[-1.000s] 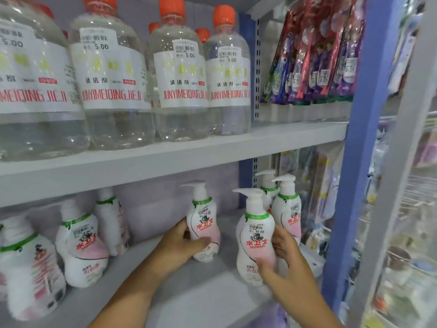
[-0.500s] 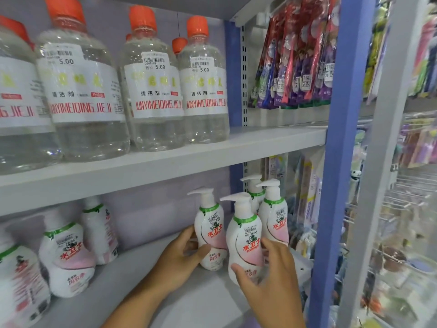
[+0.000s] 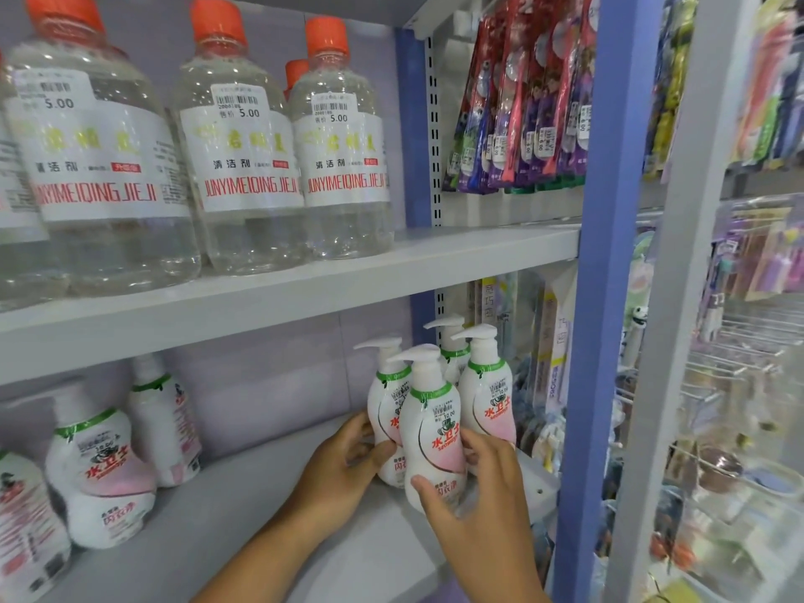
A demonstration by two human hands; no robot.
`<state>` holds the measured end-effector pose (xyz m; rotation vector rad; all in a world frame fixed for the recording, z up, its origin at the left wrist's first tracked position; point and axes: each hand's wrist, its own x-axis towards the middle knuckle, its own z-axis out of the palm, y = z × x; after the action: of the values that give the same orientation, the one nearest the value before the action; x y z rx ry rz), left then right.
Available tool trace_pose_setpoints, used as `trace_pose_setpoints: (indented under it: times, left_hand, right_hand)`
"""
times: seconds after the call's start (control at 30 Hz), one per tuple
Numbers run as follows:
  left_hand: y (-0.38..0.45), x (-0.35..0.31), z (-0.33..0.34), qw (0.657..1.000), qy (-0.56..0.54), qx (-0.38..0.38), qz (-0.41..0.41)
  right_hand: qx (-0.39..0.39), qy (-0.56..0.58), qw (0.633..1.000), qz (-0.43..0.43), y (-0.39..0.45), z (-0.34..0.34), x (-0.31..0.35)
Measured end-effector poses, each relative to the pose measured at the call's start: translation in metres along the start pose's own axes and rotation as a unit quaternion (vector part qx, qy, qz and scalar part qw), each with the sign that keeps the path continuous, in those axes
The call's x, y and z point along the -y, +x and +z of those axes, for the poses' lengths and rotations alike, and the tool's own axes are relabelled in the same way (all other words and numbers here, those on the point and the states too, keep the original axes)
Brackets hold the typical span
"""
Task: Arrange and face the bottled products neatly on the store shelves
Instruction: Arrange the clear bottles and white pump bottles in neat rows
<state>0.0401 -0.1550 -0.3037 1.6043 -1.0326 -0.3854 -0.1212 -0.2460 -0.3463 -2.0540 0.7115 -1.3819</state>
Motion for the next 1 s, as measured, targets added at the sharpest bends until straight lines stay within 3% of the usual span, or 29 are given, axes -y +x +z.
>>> trace_pose_setpoints:
  times: [0.47,0.63,0.73,0.83,0.9,1.0]
  left_hand:
    - [0.003,-0.009,0.001,0.999,0.000,0.036,0.006]
    - [-0.001,-0.008,0.001,0.999,0.025,0.043,-0.007]
    - [-0.005,-0.016,-0.001,0.998,0.040,-0.046,-0.015]
    - [-0.018,-0.025,0.010,0.981,0.010,-0.193,0.004]
    - [-0.033,-0.027,0.032,0.975,-0.001,-0.222,0.024]
    - [-0.045,-0.017,0.059,0.970,0.068,-0.224,0.068]
  right_hand:
    - [0.001,-0.051,0.999,0.007,0.002,0.002,0.003]
    - [-0.030,-0.004,0.999,0.013,0.004,-0.012,0.004]
    - [-0.060,0.037,0.997,0.027,0.014,-0.030,-0.004]
    - [0.044,0.041,0.995,0.080,0.027,-0.042,-0.013]
    - [0.100,0.048,0.987,0.114,0.036,-0.045,-0.018]
    - [0.109,0.058,0.985,0.120,0.045,-0.048,-0.028]
